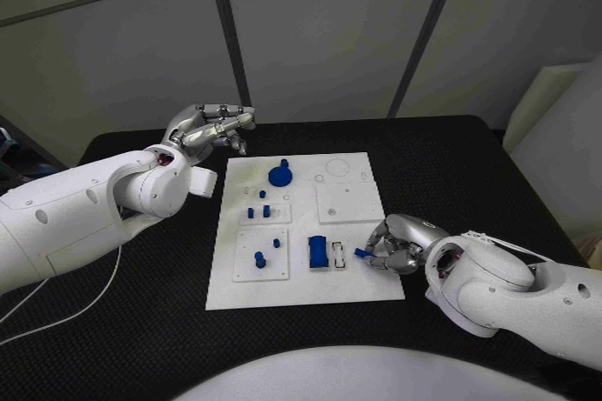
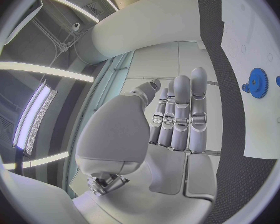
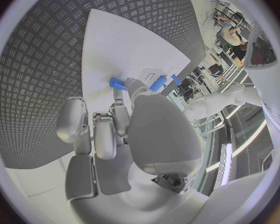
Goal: Assemble the parts on the task board
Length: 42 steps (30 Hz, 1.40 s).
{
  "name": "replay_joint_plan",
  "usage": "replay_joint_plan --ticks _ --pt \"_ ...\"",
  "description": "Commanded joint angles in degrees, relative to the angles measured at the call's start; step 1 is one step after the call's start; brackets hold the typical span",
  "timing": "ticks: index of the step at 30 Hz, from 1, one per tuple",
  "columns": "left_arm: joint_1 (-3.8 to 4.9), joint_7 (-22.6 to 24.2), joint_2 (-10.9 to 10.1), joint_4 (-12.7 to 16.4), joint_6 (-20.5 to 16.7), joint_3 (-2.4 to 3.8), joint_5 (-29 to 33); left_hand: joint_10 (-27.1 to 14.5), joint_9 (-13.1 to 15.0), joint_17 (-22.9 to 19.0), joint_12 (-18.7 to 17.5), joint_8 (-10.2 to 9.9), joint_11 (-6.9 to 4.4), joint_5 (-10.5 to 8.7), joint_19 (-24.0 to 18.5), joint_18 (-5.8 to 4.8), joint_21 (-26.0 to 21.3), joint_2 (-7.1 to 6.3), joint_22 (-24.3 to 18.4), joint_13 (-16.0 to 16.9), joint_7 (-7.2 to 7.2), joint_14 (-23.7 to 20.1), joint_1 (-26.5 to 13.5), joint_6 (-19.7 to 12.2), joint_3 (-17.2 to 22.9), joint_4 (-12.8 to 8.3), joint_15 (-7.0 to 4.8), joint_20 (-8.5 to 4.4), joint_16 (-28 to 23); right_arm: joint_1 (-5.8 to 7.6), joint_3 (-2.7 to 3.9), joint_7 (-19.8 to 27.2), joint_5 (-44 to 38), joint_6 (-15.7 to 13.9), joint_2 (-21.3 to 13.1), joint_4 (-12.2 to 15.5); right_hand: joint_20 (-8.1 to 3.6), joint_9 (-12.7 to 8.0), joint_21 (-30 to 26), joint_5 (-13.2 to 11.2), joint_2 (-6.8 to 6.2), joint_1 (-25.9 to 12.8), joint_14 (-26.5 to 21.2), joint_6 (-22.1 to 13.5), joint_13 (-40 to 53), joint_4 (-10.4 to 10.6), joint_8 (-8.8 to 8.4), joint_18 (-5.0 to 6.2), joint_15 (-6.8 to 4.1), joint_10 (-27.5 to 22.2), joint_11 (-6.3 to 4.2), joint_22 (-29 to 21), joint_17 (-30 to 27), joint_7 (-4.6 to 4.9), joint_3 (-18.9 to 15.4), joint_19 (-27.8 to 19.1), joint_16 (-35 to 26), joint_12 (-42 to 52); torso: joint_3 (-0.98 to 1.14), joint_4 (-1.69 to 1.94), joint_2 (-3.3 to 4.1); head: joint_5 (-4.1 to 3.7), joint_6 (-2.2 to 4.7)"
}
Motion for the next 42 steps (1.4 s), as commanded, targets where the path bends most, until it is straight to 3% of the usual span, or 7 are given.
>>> replay_joint_plan --ticks 1,8,11,14,22,26,42 --pt "0.1 0.19 -0.14 0.2 0.36 0.03 0.19 -0.32 -0.09 -0.06 0.21 0.2 0.03 -0.13 -0.11 -0.26 -0.19 0.32 -0.06 0.08 0.14 -0.39 -0.35 -0.22 -0.3 -0.09 0.01 0.43 0.17 0.43 0.09 1.57 7.23 -5.35 0.18 0.83 -0.08 1.58 0.19 -0.48 -0.3 -0.76 5.1 0.7 2.47 0.02 0.79 -0.18 -0.08 0.35 -0.05 0.14 10.61 -0.46 0.58 0.23 0.4 0.37 0.02 -0.04 0.01 0.32 -0.08" --pt "0.11 0.18 -0.19 0.33 0.48 0.03 0.19 -0.38 -0.11 -0.13 0.29 0.23 0.02 -0.11 -0.1 -0.25 -0.23 0.36 -0.09 0.09 0.13 -0.42 -0.23 -0.25 -0.32 -0.12 0.01 0.44 0.22 0.65 0.12 2.89 11.92 -6.02 1.08 0.76 -0.09 1.74 0.23 -0.61 -0.7 -1.4 5.12 0.74 2.6 0.18 0.86 -0.19 -0.09 0.47 -0.06 0.23 10.68 -0.48 1.07 0.28 0.45 0.51 0.08 -0.11 0.03 0.55 -0.19" --pt "0.11 0.06 -0.17 0.39 0.69 0.03 0.19 -0.38 -0.11 -0.14 0.3 0.23 0.02 -0.11 -0.1 -0.25 -0.23 0.36 -0.09 0.09 0.13 -0.42 -0.22 -0.25 -0.32 -0.12 0.01 0.44 0.22 0.68 0.13 3.17 13.49 -5.31 1.82 0.13 -0.1 2.0 0.23 1.59 -1.22 -2.56 5.14 0.84 2.68 0.44 0.99 -0.2 -0.11 0.58 -0.06 0.25 10.73 -0.51 1.34 0.3 0.48 0.59 0.06 -0.09 0.02 0.54 -0.1" --pt "0.11 0.01 -0.15 0.47 0.81 0.03 0.19 -0.4 -0.11 -0.15 0.31 0.24 0.03 -0.12 -0.09 -0.25 -0.24 0.35 -0.1 0.09 0.14 -0.43 -0.24 -0.26 -0.35 -0.1 0.01 0.45 0.23 0.69 0.13 3.27 14.42 -4.27 2.81 -0.61 -0.1 2.13 0.25 2.13 -1.36 -3.29 5.14 0.86 2.66 0.68 1.03 -0.21 -0.09 0.6 -0.06 0.3 10.76 -0.48 1.34 0.33 0.49 0.55 0.04 0.04 0.07 0.49 -0.11" --pt "0.13 0.02 -0.18 0.67 0.72 0.03 0.19 -0.64 -0.22 -0.29 0.39 0.12 0.14 -0.11 -0.09 -0.25 -0.33 0.37 -0.16 0.08 0.29 -0.52 -0.33 -0.63 -0.47 0.05 0.07 0.48 0.3 0.75 0.16 2.52 15.13 -1.06 5.43 -2.73 -0.13 2.63 0.3 2.22 -1.31 -5.91 5.15 1.51 2.61 1.99 1.49 -0.22 -0.17 0.76 -0.21 0.42 10.81 -0.74 0.84 0.41 0.51 0.47 0.05 -0.03 0.11 0.85 -0.18" --pt "0.17 0.02 -0.17 0.77 0.69 0.03 0.19 -0.79 -0.29 -0.38 0.45 0.06 0.22 -0.11 -0.09 -0.26 -0.38 0.35 -0.2 0.07 0.43 -0.56 -0.32 -0.92 -0.55 0.08 0.13 0.51 0.35 0.78 0.17 2.1 15.21 -0.86 6.5 -3.62 -0.2 2.85 0.46 2.4 -1.36 -6.57 5.17 1.81 2.82 2.26 1.75 -0.27 -0.28 0.95 -0.34 0.68 10.89 -0.9 0.57 0.57 0.57 0.75 -0.02 0.05 0.15 0.94 -0.18" --pt "0.22 -0.08 -0.23 0.81 0.83 0.03 0.19 -0.89 -0.33 -0.44 0.49 0.05 0.28 -0.11 -0.08 -0.27 -0.41 0.35 -0.22 0.07 0.49 -0.59 -0.31 -1.08 -0.6 0.11 0.17 0.54 0.39 0.8 0.18 0.67 14.13 -0.22 8.27 -5.01 -0.54 3.89 0.69 2.64 -1.61 -10.32 5.22 2.92 3.35 4.26 2.94 -0.36 -0.64 1.46 -0.79 1.11 11.1 -1.47 -2.08 0.89 0.69 1.35 0.11 -0.15 0.02 1.16 -0.33"
